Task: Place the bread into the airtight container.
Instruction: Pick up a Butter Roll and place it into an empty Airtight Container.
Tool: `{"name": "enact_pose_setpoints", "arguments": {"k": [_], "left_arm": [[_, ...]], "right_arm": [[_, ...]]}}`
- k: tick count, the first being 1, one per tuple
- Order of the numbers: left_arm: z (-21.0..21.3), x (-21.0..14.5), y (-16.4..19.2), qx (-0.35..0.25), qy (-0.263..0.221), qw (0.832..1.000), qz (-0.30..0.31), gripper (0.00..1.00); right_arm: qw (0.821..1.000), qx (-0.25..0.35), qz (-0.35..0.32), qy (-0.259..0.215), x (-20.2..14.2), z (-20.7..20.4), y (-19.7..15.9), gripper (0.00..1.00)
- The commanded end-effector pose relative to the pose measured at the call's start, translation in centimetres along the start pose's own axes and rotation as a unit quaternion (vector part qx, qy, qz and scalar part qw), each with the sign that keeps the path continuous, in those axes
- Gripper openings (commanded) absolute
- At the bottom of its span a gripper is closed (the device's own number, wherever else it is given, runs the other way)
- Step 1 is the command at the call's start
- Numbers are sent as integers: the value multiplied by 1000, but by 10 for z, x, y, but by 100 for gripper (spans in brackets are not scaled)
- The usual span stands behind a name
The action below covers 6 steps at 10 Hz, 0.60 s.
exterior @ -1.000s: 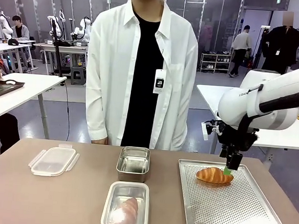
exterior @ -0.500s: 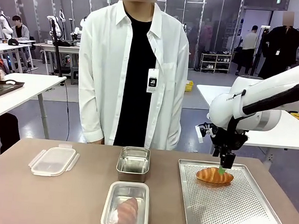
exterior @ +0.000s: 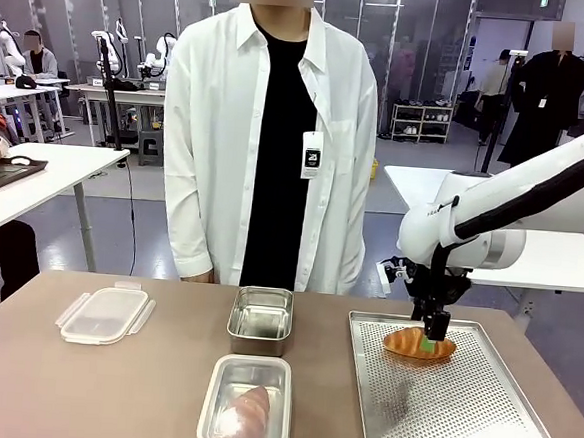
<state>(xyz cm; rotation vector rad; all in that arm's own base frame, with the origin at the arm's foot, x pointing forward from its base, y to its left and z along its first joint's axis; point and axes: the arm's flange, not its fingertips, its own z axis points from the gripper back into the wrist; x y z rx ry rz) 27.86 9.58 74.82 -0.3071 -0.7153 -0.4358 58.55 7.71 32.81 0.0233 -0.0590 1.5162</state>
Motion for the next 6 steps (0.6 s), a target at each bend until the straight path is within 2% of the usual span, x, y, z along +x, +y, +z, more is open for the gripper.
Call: {"name": "enact_pose_setpoints", "arguments": {"k": [1, 5, 6], "left_arm": [[1, 1, 0, -5, -2, 1000, -6, 100], [1, 1, 0, -5, -2, 1000, -6, 100], [1, 1, 0, -5, -2, 1000, -6, 100]], "right_arm": [[1000, -4, -17, 8, 1, -12, -17, 100], [999, 16, -39, -1, 0, -24, -25, 100], [999, 19, -40, 4, 0, -25, -25, 95]]}}
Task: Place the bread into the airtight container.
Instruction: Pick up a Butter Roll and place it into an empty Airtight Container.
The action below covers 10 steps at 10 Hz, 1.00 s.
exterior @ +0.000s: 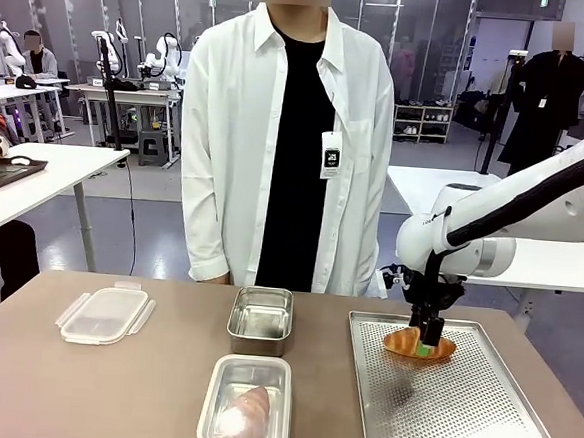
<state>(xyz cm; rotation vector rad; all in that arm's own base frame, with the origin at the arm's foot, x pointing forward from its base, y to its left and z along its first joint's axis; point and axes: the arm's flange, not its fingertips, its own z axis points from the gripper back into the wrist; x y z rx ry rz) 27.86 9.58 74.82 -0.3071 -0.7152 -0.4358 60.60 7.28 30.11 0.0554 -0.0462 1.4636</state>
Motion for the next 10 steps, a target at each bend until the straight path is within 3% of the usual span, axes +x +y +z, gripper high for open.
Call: {"name": "enact_pose_setpoints", "arguments": {"k": [1, 2, 3, 4, 5, 6, 10], "left_arm": [[1, 1, 0, -5, -2, 1000, -6, 100], [1, 1, 0, -5, -2, 1000, -6, 100], [1, 1, 0, -5, -2, 1000, -6, 100], [1, 1, 0, -5, -2, 1000, -6, 100], [1, 1, 0, -5, -2, 1000, -6, 100], [1, 1, 0, -5, -2, 1000, -6, 100], [1, 1, 0, -5, -2, 1000, -6, 100]], "right_arm": [[1000, 25, -9, 7, 5, 4, -5, 80], [1000, 23, -18, 10, 5, 7, -6, 76], [999, 24, -19, 12, 4, 7, -6, 61], [999, 26, -19, 13, 3, 5, -6, 56], [999, 31, -24, 7, 0, 4, -6, 41], [999, 29, -25, 9, -1, 6, -5, 36], [999, 11, -40, 0, 4, 52, 17, 36]]}}
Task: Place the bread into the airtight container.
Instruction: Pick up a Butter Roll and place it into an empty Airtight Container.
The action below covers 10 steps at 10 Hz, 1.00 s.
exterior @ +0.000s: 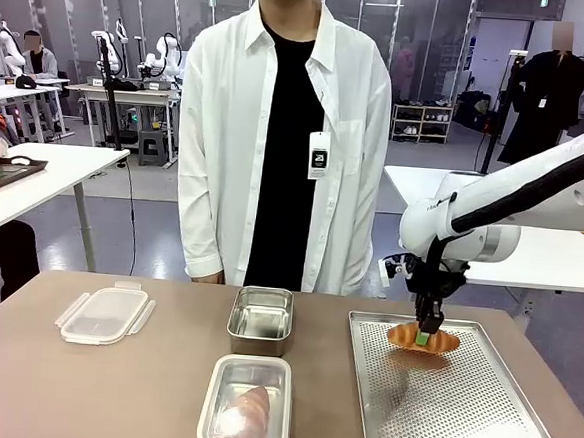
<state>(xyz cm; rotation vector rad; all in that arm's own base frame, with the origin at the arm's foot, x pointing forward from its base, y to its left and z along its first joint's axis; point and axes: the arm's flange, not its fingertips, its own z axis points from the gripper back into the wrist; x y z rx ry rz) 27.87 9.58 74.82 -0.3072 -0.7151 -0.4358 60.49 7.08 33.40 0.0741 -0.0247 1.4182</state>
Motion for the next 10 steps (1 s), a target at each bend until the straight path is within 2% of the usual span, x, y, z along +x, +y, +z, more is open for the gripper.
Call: {"name": "enact_pose_setpoints", "arguments": {"k": [1, 4, 8, 10], "left_arm": [[1, 1, 0, -5, -2, 1000, -6, 100], [1, 1, 0, -5, -2, 1000, -6, 100], [1, 1, 0, -5, -2, 1000, -6, 100], [1, 1, 0, -5, -2, 1000, -6, 100]], "right_arm": [[1000, -14, -12, 6, 13, 37, 29, 36], [999, -17, -31, 7, 55, 75, 62, 36], [999, -42, -27, -18, 159, 91, 107, 36], [999, -24, -29, 0, 190, 87, 114, 36]]}}
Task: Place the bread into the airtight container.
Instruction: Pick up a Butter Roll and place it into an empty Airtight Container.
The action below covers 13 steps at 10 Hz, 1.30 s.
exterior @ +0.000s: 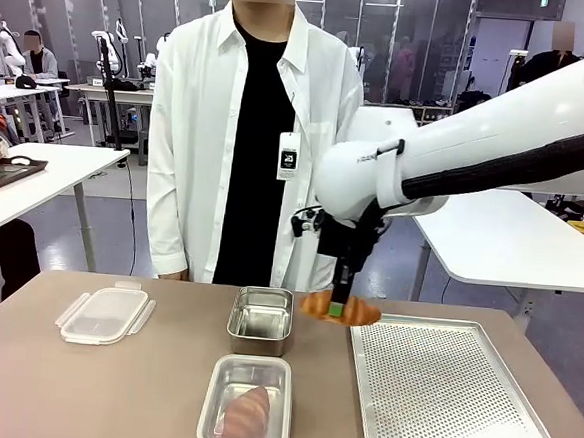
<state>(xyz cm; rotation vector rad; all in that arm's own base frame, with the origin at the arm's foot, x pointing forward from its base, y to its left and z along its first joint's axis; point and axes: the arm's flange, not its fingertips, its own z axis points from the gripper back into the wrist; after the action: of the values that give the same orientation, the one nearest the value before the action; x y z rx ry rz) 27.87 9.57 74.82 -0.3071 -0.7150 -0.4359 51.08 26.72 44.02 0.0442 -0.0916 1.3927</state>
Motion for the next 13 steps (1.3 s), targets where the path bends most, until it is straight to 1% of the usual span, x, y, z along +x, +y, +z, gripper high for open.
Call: {"name": "enact_pose_setpoints", "arguments": {"k": [1, 2, 3, 4, 5, 6, 7, 8, 9, 10, 11, 12, 13], "left_arm": [[1, 1, 0, -5, -2, 1000, -6, 100], [1, 1, 0, -5, -2, 1000, -6, 100], [1, 1, 0, -5, -2, 1000, -6, 100], [1, 1, 0, -5, -2, 1000, -6, 100], [1, 1, 0, -5, -2, 1000, -6, 100], [1, 1, 0, -5, -2, 1000, -6, 100], [1, 1, 0, -5, -2, 1000, -6, 100], [1, 1, 0, -5, -2, 1000, -6, 100], [1, 1, 0, -5, -2, 1000, -6, 100], [1, 1, 0, -5, -2, 1000, -6, 100], [1, 1, 0, -5, -2, 1000, -6, 100], [1, 1, 0, -5, -2, 1000, -6, 100], [1, 1, 0, -5, -2, 1000, -6, 100]], "right_arm": [[999, 28, -24, 14, 18, -13, -11, 36], [999, 0, -42, 22, 40, -18, -7, 36], [998, -19, -55, 18, 61, -18, -6, 36], [997, -21, -76, 7, 78, -13, -6, 36], [996, 4, -92, 4, 94, -9, -8, 36], [993, 11, -121, -3, 109, -5, -16, 36], [989, 16, -145, 1, 121, -3, -21, 36], [982, 32, -185, -1, 130, -4, -28, 36], [973, 29, -229, -2, 135, -6, -31, 36], [948, 18, -319, -6, 141, -8, -38, 36], [918, -2, -397, -17, 145, -12, -41, 36], [877, -26, -478, -31, 148, -18, -44, 36], [849, -27, -526, -48, 148, -23, -46, 36]]}}
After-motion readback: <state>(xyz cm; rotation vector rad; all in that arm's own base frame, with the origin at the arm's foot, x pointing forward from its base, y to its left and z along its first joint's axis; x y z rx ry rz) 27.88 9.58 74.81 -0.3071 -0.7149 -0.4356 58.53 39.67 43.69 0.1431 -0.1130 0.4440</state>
